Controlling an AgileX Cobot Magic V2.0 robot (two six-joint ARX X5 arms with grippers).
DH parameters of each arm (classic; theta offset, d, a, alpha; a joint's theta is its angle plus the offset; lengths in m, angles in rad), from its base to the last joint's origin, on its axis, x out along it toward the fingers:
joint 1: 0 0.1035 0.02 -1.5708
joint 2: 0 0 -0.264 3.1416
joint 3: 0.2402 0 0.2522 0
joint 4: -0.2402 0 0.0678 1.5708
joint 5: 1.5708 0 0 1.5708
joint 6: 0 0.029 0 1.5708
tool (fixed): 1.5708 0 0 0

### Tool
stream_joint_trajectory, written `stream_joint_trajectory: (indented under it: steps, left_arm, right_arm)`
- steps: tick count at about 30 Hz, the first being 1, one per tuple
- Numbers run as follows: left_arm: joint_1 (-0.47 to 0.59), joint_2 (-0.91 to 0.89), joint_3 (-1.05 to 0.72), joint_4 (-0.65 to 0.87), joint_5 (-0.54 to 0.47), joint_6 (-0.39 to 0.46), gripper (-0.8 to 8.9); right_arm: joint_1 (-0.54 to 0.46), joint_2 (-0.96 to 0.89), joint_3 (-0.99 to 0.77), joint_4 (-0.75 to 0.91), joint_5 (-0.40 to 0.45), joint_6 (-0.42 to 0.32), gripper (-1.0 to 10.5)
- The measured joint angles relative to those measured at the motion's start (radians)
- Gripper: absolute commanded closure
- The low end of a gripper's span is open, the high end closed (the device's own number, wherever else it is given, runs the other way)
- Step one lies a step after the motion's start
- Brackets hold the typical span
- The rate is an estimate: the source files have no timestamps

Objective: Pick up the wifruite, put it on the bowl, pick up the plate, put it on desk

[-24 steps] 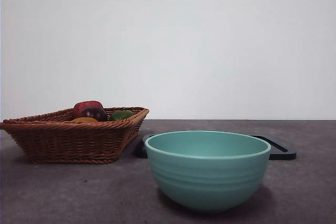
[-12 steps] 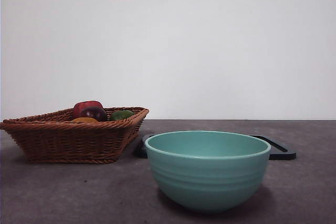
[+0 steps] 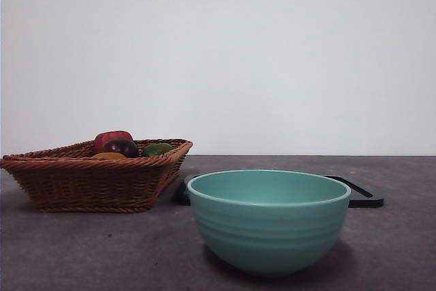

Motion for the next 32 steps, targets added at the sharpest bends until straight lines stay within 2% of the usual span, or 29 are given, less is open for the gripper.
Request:
stream_joint_trajectory:
  steps: [2, 4, 12, 32]
  left_arm:
    - [0.000, -0.016, -0.066, -0.002, -0.066, -0.025, 7.94]
    - [0.001, -0.032, -0.114, -0.008, -0.092, -0.040, 7.94]
    - [0.001, -0.101, -0.193, 0.008, -0.095, -0.056, 7.95]
    - [0.001, -0.112, -0.217, 0.069, -0.098, -0.034, 7.94]
  right_arm:
    - [0.000, 0.000, 0.000, 0.000, 0.000, 0.000, 9.3]
    - [0.000, 0.000, 0.000, 0.000, 0.000, 0.000, 9.3]
    - [0.000, 0.000, 0.000, 0.000, 0.000, 0.000, 9.3]
    - [0.000, 0.000, 0.000, 0.000, 0.000, 0.000, 9.3]
